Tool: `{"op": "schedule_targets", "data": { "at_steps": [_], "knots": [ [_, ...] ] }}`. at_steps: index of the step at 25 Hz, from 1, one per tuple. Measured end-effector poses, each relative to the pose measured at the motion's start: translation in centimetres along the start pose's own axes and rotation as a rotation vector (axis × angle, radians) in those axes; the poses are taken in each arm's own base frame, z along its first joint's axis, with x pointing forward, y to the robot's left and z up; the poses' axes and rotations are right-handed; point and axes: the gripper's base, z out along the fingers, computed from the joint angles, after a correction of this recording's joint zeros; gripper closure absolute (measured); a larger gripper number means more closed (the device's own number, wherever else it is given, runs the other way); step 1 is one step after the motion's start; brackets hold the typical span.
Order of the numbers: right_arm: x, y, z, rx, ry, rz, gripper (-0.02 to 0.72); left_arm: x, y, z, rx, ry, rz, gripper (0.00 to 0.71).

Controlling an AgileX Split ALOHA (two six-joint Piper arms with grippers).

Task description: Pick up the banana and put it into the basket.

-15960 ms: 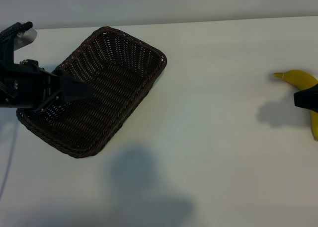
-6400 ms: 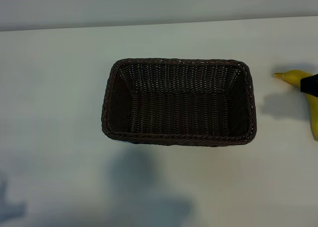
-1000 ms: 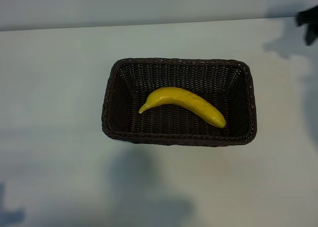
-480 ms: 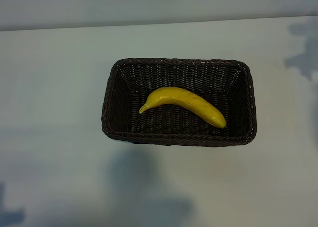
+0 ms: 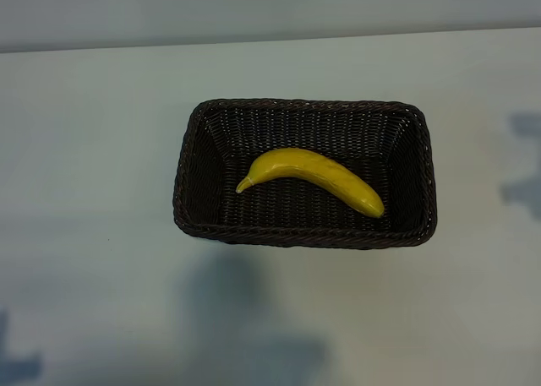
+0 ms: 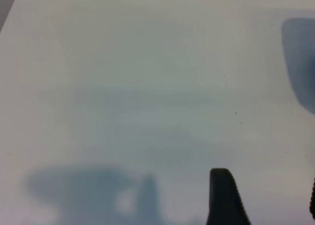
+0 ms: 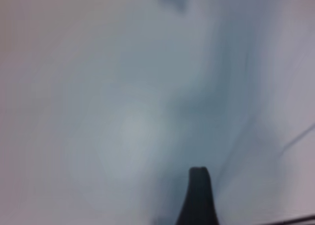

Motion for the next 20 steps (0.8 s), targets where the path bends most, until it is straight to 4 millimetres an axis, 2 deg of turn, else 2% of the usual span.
{"op": "schedule_targets", "data": {
  "at_steps": [4, 9, 12, 20],
  "knots": [
    [5.3, 0.3, 0.1, 0.005, -0.099, 0.007, 0.124, 0.0, 0.0, 0.0, 0.0, 0.0, 0.0, 0.26],
    [10.8, 0.7, 0.0, 0.011, -0.265, 0.021, 0.124, 0.0, 0.0, 0.0, 0.0, 0.0, 0.001, 0.26],
    [13.1, 0.8, 0.4, 0.006, -0.33, 0.042, 0.124, 0.0, 0.0, 0.0, 0.0, 0.0, 0.001, 0.26],
    [16.6, 0.9, -1.6, 0.02, -0.606, 0.057, 0.124, 0.0, 0.0, 0.0, 0.0, 0.0, 0.001, 0.26]
  ]
}}
